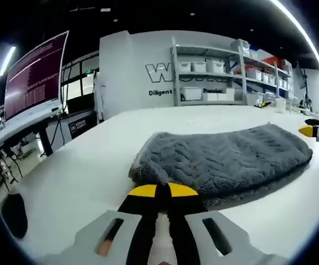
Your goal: Open the folded towel by lifting each exposed corner and separating the folded layers until the towel lies flat within the target outline without major curled edges
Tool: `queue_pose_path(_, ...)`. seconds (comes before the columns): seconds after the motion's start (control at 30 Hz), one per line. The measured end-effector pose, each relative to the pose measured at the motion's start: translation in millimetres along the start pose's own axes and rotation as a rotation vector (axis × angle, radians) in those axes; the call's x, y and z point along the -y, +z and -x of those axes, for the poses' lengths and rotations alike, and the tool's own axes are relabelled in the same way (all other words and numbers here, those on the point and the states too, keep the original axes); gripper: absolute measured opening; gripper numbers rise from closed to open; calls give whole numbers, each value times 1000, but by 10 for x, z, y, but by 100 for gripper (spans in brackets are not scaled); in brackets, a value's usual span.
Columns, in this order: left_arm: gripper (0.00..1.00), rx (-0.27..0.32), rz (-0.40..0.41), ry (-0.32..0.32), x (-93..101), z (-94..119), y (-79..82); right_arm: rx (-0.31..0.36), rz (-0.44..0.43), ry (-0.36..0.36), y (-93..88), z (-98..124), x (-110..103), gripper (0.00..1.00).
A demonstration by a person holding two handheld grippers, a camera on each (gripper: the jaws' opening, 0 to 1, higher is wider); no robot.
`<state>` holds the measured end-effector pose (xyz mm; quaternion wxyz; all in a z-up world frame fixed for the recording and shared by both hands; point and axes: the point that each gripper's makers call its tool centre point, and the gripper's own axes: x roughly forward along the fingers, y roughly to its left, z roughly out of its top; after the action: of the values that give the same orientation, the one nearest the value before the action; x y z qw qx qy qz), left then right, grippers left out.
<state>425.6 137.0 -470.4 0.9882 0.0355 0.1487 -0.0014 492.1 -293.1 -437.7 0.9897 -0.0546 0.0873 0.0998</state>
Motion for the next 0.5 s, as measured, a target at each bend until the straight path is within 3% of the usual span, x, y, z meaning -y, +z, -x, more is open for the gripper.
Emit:
queue_pose_path(0.2,22,67,69,-19,-21,37,102,0,3,-1,-18,73,-25,99)
queue_pose_path(0.5,52,143,51,-15,-12,35,257,-2,8,-4,-50,164,-64,99)
